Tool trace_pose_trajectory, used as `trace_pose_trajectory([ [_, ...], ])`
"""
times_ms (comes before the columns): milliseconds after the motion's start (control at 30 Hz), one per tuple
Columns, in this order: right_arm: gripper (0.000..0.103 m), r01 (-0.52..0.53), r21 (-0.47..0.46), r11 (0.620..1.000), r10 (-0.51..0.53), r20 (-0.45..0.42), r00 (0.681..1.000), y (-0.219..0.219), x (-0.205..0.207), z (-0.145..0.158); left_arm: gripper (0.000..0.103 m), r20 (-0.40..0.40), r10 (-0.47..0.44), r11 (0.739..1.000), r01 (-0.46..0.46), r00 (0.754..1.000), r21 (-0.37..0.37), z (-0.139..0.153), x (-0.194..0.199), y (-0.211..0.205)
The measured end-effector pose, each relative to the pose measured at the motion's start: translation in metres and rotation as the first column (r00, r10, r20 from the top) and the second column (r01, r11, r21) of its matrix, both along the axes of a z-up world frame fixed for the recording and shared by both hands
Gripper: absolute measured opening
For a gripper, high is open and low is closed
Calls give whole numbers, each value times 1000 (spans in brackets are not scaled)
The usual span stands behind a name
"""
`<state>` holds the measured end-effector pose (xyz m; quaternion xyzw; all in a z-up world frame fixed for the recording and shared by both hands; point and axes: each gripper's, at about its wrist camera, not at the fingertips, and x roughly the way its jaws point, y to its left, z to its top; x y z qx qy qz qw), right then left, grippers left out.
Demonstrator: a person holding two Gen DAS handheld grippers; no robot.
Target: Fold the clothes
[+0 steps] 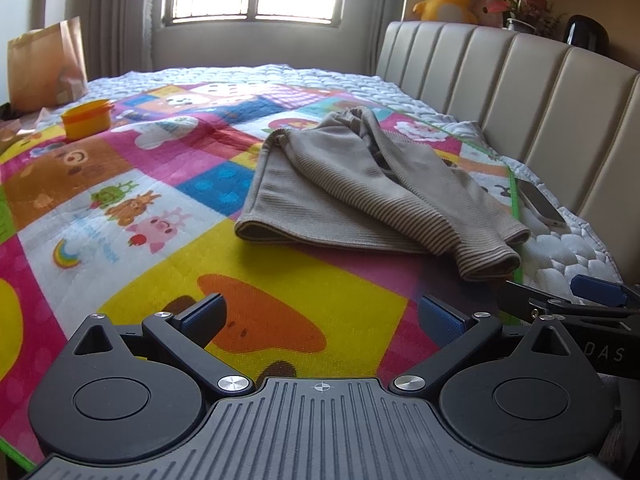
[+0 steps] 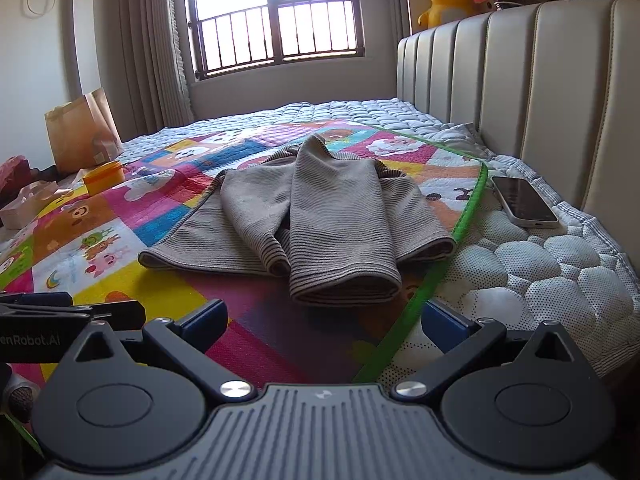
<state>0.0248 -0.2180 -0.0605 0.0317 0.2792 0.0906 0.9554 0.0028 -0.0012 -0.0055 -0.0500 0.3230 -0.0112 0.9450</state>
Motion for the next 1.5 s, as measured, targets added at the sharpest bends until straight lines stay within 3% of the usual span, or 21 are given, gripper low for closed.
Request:
trace_pose_trajectory([
  [1000, 103, -2, 4, 1000, 2, -13, 1000, -1, 7, -2, 103, -21, 0, 1000, 0, 1000, 3, -3, 6, 0],
  [1233, 103, 5, 0, 1000, -5, -10, 1000, -4, 14, 0, 103, -21, 2, 1000, -3, 1000, -24, -2, 15, 6],
  [1500, 103, 50, 39, 998, -49, -34, 998, -24, 36, -1, 103, -26, -1, 993, -2, 1000, -114, -1, 38, 21],
])
